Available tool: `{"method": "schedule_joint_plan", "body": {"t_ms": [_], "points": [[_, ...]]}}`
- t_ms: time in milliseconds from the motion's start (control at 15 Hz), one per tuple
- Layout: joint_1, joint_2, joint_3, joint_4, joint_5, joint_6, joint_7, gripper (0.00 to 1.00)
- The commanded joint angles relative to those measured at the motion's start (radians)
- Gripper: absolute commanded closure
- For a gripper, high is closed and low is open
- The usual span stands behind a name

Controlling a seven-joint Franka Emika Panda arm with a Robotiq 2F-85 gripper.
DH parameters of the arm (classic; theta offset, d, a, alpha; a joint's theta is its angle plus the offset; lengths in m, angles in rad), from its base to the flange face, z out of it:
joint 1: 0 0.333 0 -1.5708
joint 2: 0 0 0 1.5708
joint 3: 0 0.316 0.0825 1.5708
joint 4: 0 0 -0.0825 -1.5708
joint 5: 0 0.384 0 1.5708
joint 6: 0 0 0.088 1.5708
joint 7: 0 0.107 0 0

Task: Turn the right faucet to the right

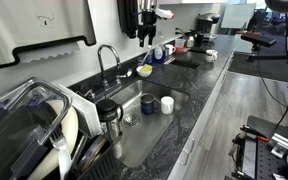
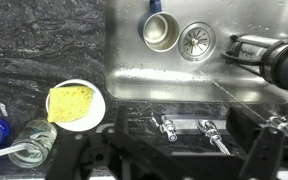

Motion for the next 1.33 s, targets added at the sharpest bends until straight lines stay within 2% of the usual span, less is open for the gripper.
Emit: {"method": "schedule_joint_plan", "body": {"t_ms": [0,133,200,267,533,933,1267], "points": [[-0.008,0.001,0.004,-0.14,0.013,0.205,-0.014,0.0],[-0.021,0.028,0.026,-0.172,0.052,0.253,-0.032,0.0],[-0.023,0.041,0.025,-0.168,0.115,0.226,-0.067,0.0],[0.01,0.044,-0.016,-0.128,0.071,0.21,-0.021,0.0],[0.003,0.064,-0.009,-0.136,0.113,0.21,-0.047,0.0],[0.094,0.171,-0.125,-0.133,-0.067,0.477,0.045,0.0],[0.123,0.28,-0.156,-0.094,-0.115,0.611,0.134,0.0]]}}
